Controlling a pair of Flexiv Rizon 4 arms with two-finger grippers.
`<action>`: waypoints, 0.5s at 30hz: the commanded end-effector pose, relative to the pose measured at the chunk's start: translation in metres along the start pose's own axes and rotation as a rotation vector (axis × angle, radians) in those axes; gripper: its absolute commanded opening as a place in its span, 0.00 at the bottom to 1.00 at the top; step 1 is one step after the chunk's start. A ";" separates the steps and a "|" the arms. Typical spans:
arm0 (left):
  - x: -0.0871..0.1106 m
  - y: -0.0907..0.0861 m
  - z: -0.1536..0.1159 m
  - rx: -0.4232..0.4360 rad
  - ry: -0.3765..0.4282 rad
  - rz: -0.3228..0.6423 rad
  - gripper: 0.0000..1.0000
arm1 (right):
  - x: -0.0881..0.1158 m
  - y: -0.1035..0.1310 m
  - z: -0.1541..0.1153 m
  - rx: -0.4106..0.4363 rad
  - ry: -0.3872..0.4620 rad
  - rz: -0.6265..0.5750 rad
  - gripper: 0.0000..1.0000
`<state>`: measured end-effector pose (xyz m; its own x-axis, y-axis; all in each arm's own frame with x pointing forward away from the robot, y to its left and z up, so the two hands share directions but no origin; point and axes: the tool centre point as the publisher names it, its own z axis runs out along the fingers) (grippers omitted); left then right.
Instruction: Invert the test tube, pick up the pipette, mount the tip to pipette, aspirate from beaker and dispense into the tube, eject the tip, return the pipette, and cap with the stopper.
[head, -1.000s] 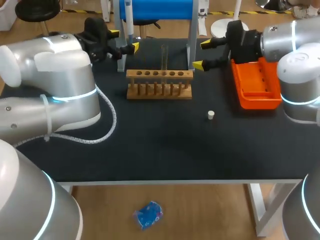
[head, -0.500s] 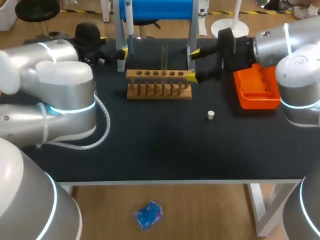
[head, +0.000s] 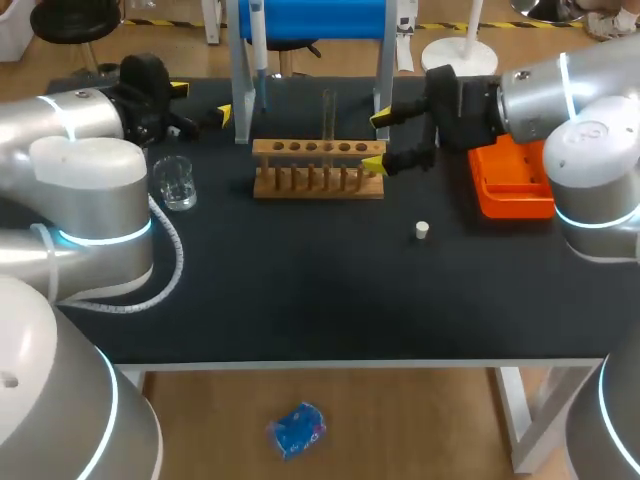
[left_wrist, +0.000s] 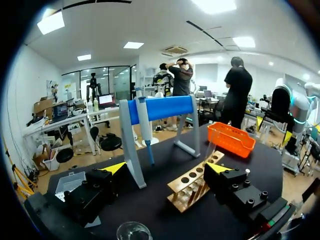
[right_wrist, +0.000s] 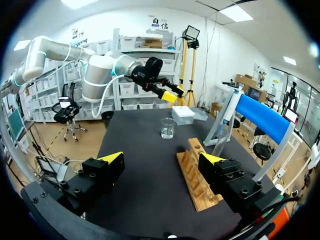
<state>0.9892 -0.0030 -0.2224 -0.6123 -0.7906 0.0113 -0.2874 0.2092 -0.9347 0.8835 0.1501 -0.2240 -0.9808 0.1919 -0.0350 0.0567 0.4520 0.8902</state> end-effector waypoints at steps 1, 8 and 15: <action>0.000 0.000 0.000 0.000 0.001 -0.001 1.00 | 0.000 0.000 -0.001 0.003 0.000 0.000 1.00; -0.021 0.007 -0.017 -0.039 0.071 -0.043 1.00 | 0.006 -0.003 0.002 0.008 0.042 -0.008 1.00; -0.057 0.021 -0.051 -0.070 0.097 -0.069 1.00 | 0.029 -0.009 0.002 -0.040 0.128 -0.049 1.00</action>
<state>0.9923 0.0516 -0.2352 -0.5904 -0.8039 0.0713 -0.3618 0.1847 -0.9138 0.8578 0.1609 -0.2302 -0.9971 0.0728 -0.0206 0.0137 0.4415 0.8972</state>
